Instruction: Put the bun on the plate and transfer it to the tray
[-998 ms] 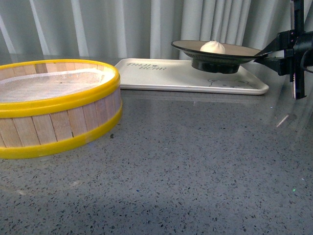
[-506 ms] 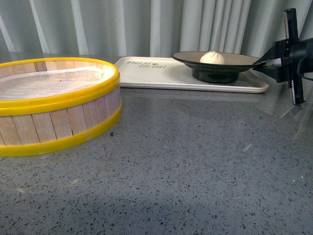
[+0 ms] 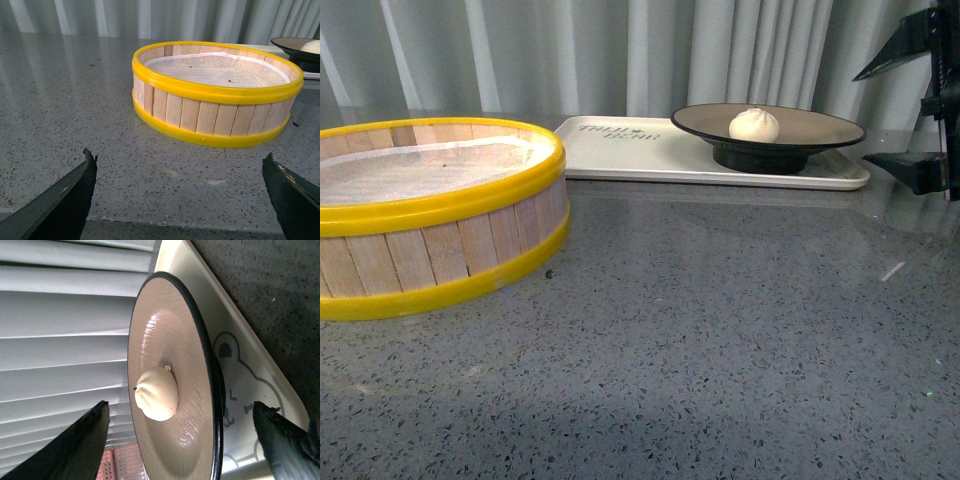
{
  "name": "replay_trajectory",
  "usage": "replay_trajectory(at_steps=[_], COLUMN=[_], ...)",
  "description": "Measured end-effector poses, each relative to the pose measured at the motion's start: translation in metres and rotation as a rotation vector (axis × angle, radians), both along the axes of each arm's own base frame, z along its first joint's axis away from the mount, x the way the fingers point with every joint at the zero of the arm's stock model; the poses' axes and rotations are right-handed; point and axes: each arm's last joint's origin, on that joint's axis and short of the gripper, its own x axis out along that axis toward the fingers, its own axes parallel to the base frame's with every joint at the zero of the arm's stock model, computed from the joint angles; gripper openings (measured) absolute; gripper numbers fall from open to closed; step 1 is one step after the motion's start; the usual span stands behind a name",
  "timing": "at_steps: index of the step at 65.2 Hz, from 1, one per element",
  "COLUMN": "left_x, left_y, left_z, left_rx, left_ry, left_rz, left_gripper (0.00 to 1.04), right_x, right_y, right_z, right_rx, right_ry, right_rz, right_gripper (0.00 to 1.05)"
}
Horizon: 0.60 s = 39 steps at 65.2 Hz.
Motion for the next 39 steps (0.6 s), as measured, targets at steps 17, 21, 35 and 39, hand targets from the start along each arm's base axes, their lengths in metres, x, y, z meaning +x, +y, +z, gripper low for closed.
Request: replay_trajectory(at_steps=[17,21,35,39], left_x=[0.0,0.0,0.0,0.0], left_y=[0.0,0.0,0.0,0.0], left_z=[0.0,0.0,0.0,0.0], left_rx=[0.0,0.0,0.0,0.0], left_ry=[0.0,0.0,0.0,0.0], left_rz=[0.0,0.0,0.0,0.0], left_gripper=[0.98,0.98,0.98,0.98], right_x=[-0.042,-0.058,-0.152,-0.189], right_y=[-0.024,-0.033,-0.09,-0.093], right_z=[0.019,0.019,0.026,0.029], right_rx=[-0.073,-0.099,-0.426,-0.57], right_ry=[-0.023,-0.017,-0.031,-0.033], right_rz=[-0.117,-0.152,-0.426,-0.493], right_gripper=[0.96,0.96,0.96,0.96])
